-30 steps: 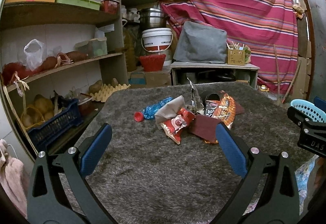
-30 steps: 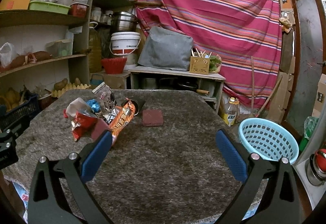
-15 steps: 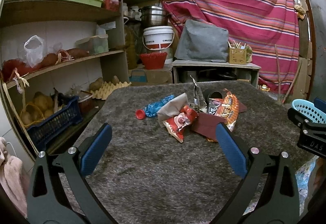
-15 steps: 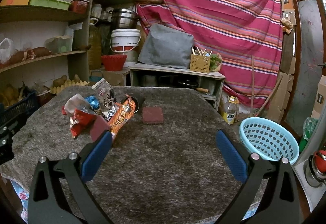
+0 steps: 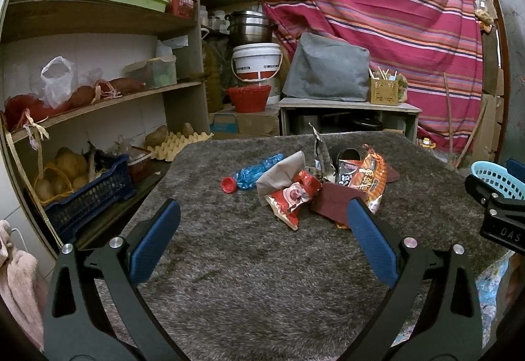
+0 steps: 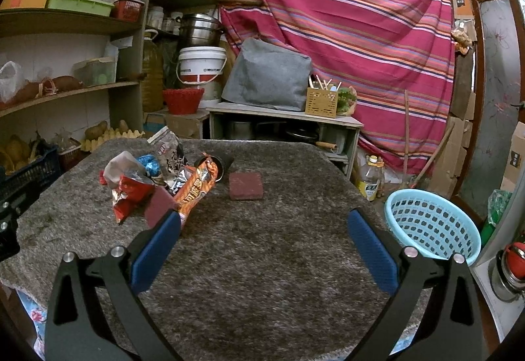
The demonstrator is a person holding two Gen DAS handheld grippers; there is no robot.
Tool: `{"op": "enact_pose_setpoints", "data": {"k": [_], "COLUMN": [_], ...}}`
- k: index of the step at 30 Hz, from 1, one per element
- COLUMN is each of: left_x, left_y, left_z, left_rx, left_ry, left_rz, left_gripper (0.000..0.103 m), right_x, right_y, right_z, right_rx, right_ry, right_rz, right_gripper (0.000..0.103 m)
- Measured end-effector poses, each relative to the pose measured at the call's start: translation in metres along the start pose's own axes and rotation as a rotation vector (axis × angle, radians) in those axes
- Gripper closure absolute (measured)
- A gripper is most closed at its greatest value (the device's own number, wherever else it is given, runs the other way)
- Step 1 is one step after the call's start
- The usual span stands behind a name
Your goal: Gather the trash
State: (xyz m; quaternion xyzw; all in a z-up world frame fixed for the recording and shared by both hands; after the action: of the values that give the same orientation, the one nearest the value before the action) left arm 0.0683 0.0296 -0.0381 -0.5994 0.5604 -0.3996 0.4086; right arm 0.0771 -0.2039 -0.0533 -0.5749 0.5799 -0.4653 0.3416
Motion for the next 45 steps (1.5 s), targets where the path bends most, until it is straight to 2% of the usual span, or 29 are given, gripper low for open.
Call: {"op": "enact_pose_setpoints", "data": {"k": [13,22,27,31,34,41,45], "left_x": [-0.001,0.0,-0.005,-0.01,-0.016,-0.021,-0.016], "left_y": [0.0,-0.003,-0.009,-0.015,-0.018,-0.024,-0.025], "left_z": [-0.001,0.003,0.026,0.046,0.071,0.116,0.142], "left_rx": [-0.001,-0.02,-0.04,-0.034,-0.059,-0.082,-0.102], "left_ry": [0.001,0.016,0.0,-0.018,-0.03,-0.033,-0.003], "left_rz": [0.0,0.01,0.032,0.047,0.048,0.062,0.081], "left_gripper": [0.005,0.005,0.005,0.005,0.005,0.005,0.005], "right_x": [0.001,0.024,0.033,0.04,0.043,0.044,0.045], "right_y": [0.0,-0.003,-0.008,-0.008,-0.005,0.001,0.002], "right_z": [0.001,0.01,0.026,0.049,0.065,0.101,0.116], "right_rx": [-0.001,-0.019,-0.031,-0.067,-0.097,-0.174,-0.192], "right_ry": [0.005,0.026,0.047,0.008,-0.016,0.057,0.082], "right_rz": [-0.002,-0.003,-0.007,0.036,0.067,0.033,0.027], "right_gripper": [0.004,0.004,0.004,0.004,0.004,0.004,0.004]}}
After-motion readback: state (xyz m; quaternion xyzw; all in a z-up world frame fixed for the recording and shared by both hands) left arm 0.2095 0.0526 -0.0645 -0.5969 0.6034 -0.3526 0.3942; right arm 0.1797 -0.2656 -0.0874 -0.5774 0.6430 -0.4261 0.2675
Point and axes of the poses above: each gripper's, at about its wrist camera, not at the fingertips, and z roughly the way its jaws point, x to its right, y to its underside, the point moved 4 cm from there along z, roughly the way its jaws point, and after that the axes turned 6 degrees about -z, right-handed, at the moved point
